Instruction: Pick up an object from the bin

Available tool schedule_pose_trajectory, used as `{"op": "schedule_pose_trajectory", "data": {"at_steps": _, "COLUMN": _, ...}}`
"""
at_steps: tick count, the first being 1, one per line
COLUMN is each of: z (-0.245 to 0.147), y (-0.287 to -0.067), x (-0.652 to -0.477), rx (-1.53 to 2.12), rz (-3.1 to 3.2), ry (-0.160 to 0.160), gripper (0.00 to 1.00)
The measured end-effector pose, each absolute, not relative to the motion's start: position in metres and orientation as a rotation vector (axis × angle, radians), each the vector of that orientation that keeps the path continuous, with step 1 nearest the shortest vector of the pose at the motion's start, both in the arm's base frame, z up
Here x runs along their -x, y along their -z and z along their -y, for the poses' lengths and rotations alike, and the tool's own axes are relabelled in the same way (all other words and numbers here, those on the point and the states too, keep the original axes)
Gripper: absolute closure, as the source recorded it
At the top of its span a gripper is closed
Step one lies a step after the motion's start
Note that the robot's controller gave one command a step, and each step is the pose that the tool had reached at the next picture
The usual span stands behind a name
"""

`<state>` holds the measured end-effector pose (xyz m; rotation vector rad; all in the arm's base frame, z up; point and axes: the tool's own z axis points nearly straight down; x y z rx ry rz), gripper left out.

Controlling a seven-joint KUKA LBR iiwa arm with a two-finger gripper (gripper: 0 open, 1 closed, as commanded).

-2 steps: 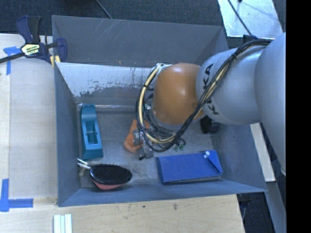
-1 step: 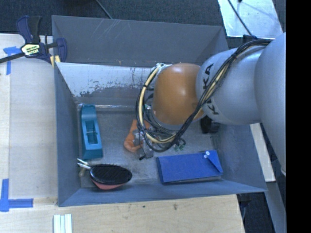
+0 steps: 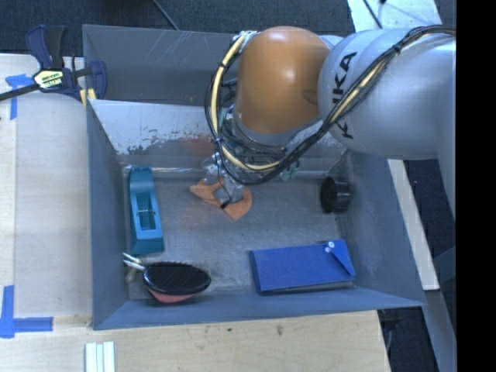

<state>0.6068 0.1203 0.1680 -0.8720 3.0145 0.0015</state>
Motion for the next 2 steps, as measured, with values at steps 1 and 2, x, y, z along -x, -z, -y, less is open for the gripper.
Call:
{"op": "schedule_pose_trajectory", "data": {"at_steps": 1, "z": -0.12, "y": -0.168, "x": -0.607, "rx": 0.87, "rz": -3.015, "ry": -0.002, "gripper": 1.0}}
{"op": "schedule_pose_trajectory", "data": {"at_steps": 2, "z": -0.126, "y": -0.201, "x": -0.603, "rx": 0.862, "rz": -3.023, "ry": -0.001, "gripper": 1.0}}
